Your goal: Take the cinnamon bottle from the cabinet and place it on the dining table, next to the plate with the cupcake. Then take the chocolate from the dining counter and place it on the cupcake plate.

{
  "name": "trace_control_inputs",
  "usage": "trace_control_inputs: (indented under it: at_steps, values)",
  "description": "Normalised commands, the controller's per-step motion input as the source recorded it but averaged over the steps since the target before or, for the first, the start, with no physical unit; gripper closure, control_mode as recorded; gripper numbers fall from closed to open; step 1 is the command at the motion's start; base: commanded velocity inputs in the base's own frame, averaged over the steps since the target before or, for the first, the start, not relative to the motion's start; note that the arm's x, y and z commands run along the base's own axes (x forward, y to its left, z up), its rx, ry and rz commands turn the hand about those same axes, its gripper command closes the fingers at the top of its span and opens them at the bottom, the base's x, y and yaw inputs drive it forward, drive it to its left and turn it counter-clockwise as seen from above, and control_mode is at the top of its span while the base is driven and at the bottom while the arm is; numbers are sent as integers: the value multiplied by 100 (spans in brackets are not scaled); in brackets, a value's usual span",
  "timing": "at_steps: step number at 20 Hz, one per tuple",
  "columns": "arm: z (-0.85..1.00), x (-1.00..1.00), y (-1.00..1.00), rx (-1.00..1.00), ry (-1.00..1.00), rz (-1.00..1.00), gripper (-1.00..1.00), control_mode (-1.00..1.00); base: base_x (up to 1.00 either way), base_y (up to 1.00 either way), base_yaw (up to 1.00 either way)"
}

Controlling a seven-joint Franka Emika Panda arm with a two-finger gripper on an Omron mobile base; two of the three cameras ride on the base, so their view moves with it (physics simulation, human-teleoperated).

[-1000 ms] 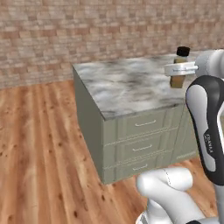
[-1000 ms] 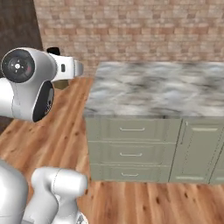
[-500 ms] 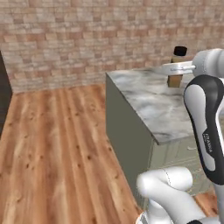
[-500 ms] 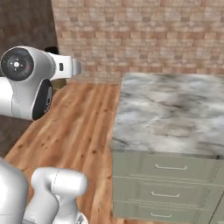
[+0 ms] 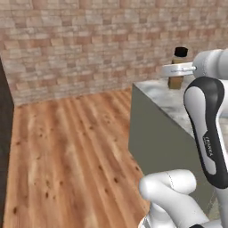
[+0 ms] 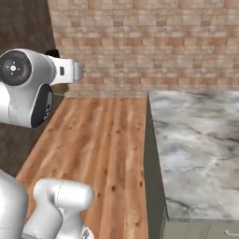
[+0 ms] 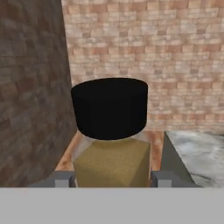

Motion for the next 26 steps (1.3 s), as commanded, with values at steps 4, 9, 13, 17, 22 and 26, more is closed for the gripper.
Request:
trace_control_inputs:
  at_steps: [4, 9, 13, 17, 22, 26]
  values:
    - [0, 0, 0, 0, 0, 0, 100, 100, 100, 89, -44]
    - [0, 0, 0, 0, 0, 0, 100, 100, 100, 90, -49]
    - [0, 0, 0, 0, 0, 0, 100, 100, 100, 88, -54]
    - [0, 0, 0, 0, 0, 0, 100, 100, 100, 93, -54]
    - [0, 0, 0, 0, 0, 0, 100, 100, 100, 100, -53]
    - [0, 0, 0, 0, 0, 0, 100, 100, 100, 100, -50]
